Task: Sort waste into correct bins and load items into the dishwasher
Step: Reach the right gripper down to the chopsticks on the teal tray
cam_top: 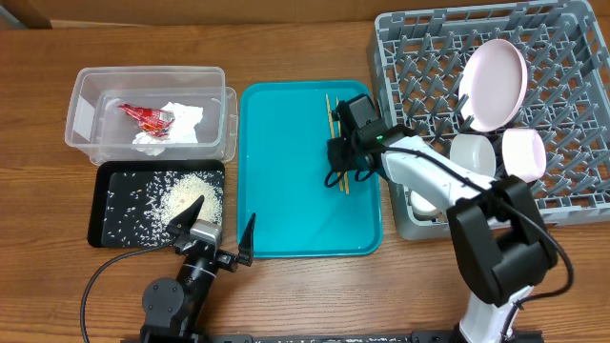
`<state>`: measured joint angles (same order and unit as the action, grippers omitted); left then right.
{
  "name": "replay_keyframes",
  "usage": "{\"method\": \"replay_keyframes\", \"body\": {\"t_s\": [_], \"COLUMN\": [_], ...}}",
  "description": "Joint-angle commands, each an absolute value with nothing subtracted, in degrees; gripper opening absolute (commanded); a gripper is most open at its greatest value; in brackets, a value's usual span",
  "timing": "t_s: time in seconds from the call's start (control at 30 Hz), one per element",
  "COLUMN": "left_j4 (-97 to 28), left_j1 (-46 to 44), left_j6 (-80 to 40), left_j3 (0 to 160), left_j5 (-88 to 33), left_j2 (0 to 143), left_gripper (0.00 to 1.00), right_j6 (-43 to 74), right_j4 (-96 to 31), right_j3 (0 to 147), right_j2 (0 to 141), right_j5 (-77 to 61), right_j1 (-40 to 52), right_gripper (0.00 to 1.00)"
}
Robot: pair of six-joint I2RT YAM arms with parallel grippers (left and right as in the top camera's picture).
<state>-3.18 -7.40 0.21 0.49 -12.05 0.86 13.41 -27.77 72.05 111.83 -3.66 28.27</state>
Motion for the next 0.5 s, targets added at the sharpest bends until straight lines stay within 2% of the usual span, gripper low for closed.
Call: {"method": "replay_keyframes", "body": {"t_s": [0.0, 0.03, 0.2, 0.3, 0.4, 0.47], "left_j4": [-3.1, -3.1, -3.1, -3.1, -3.1, -3.1], "left_j1": [-7.0, -7.0, -7.0, -7.0, -7.0, -7.0], "left_j6": [0.9, 0.9, 0.9, 0.9, 0.9, 0.9], "left_j3": [0.3, 0.3, 0.3, 0.3, 0.3, 0.3], "left_j5": [-13.0, -13.0, -13.0, -13.0, -13.0, -13.0], "left_j2": [0.3, 0.3, 0.3, 0.3, 0.3, 0.3], "left_gripper": [1.0, 1.0, 1.0, 1.0, 1.0, 1.0], "right_j6": [12.0, 11.9, 11.9, 11.9, 11.9, 12.0], "right_j4": [-27.4, -27.5, -27.5, -27.6, -28.8, -30.7], "right_j3": [72.4, 72.4, 72.4, 72.4, 72.4, 72.4], "right_j2": [114.1, 114.6, 115.7, 115.7, 115.7, 115.7], "right_j5": [-4.1, -4.1, -3.9, -3.9, -2.8, -0.7], "right_j1": [28.9, 29.2, 29.8, 29.8, 29.8, 29.8], "right_gripper": [0.34, 0.3, 0.28, 0.2, 0.19, 0.15]}}
